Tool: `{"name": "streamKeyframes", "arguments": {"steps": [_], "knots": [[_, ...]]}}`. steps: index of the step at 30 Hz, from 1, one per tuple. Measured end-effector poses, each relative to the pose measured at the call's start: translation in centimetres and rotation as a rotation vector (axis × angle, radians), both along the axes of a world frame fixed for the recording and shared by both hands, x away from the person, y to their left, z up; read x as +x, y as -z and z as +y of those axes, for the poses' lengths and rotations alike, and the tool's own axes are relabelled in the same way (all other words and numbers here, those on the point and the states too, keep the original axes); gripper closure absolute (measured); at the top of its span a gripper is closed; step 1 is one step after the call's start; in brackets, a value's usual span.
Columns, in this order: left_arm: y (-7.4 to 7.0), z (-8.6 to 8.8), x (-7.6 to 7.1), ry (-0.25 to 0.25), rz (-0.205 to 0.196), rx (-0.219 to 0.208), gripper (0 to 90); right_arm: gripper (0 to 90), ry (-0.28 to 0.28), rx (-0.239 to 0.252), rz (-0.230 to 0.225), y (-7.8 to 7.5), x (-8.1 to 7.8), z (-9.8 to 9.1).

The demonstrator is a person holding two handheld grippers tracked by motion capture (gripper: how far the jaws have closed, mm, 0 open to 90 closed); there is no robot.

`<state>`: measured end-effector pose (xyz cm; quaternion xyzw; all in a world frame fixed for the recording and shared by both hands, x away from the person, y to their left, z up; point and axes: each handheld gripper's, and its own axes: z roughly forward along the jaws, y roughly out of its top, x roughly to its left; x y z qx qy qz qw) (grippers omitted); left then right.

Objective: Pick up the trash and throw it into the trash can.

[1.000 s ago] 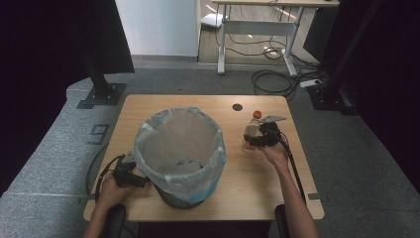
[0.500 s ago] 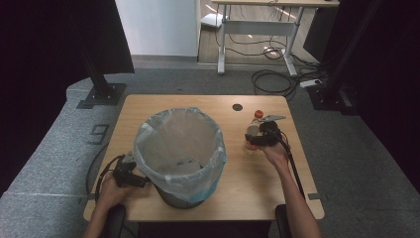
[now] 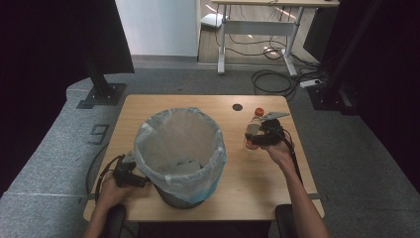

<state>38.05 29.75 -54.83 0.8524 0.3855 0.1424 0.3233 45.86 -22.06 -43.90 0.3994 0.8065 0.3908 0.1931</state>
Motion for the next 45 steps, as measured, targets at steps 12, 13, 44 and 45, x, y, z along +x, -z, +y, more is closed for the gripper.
{"name": "streamKeyframes", "arguments": {"steps": [12, 13, 44, 45], "knots": [[0.0, 0.0, 0.0, 0.000, 0.000, 0.000, 0.0, 27.6, -0.072, 0.034, -0.005, -3.8, -1.5, 0.7], [0.0, 0.0, 0.0, 0.002, 0.001, -0.001, 0.0, 27.6, -0.079, 0.036, -0.004, -4.1, -1.6, 0.7], [0.0, 0.0, 0.0, 0.002, 0.001, -0.001, 0.0, 27.6, -0.230, 0.043, -0.009, -11.6, -4.1, 3.3], [0.0, 0.0, 0.0, 0.001, 0.000, 0.000, 0.0, 27.6, -0.236, 0.043, -0.008, -11.9, -4.2, 3.5]]}}
